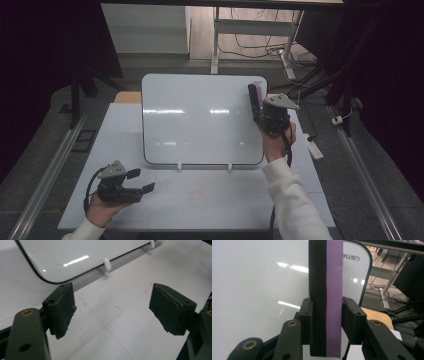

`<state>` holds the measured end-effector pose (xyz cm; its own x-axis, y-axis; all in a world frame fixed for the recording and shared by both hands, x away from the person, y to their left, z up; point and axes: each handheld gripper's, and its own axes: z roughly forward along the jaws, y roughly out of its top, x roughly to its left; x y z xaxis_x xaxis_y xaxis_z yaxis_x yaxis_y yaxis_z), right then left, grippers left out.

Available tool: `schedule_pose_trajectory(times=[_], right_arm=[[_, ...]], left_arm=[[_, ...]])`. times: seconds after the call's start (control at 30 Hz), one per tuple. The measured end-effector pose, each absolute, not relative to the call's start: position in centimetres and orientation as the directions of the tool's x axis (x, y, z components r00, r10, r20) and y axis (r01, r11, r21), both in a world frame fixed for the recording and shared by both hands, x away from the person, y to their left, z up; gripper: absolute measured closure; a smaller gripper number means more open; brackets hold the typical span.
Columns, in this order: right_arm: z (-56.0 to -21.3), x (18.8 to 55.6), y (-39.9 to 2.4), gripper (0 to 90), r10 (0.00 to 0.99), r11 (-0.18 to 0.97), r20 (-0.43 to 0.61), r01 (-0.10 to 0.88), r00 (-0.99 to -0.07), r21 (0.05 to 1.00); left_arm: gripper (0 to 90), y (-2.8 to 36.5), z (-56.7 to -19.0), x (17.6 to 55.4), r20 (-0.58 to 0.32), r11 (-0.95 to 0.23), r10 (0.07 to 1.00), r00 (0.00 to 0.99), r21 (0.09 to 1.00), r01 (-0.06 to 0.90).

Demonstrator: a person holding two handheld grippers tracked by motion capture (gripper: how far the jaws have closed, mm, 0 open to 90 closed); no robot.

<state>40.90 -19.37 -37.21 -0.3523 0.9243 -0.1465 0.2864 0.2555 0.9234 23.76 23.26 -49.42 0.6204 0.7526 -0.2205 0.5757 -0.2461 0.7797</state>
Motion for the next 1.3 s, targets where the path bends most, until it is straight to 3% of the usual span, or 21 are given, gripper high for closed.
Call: schedule_pose_trajectory(times=[0.43, 0.57, 0.83, 1.3], right_arm=[[-37.4, 41.0, -19.6, 56.1, 0.908, 0.251, -0.136, 0.254, -0.396, 0.934], [-37.2, 40.6, -19.8, 49.5, 0.904, 0.246, -0.136, 0.232, -0.406, 0.941], [-37.9, 37.8, -21.9, 43.4, 0.853, 0.252, -0.116, 0.207, -0.508, 0.945], [-43.2, 32.7, -24.8, 38.9, 0.726, 0.317, -0.044, 0.278, -0.686, 0.907]], left_arm=[[21.7, 23.8, -50.0, 23.9, -0.239, -0.229, 0.761, 0.603, 0.771, 0.594], [21.7, 23.9, -50.0, 23.8, -0.239, -0.229, 0.761, 0.603, 0.771, 0.594], [21.7, 24.3, -50.3, 23.8, -0.237, -0.226, 0.769, 0.593, 0.768, 0.599], [21.7, 24.6, -50.3, 23.9, -0.237, -0.219, 0.776, 0.585, 0.768, 0.602]])
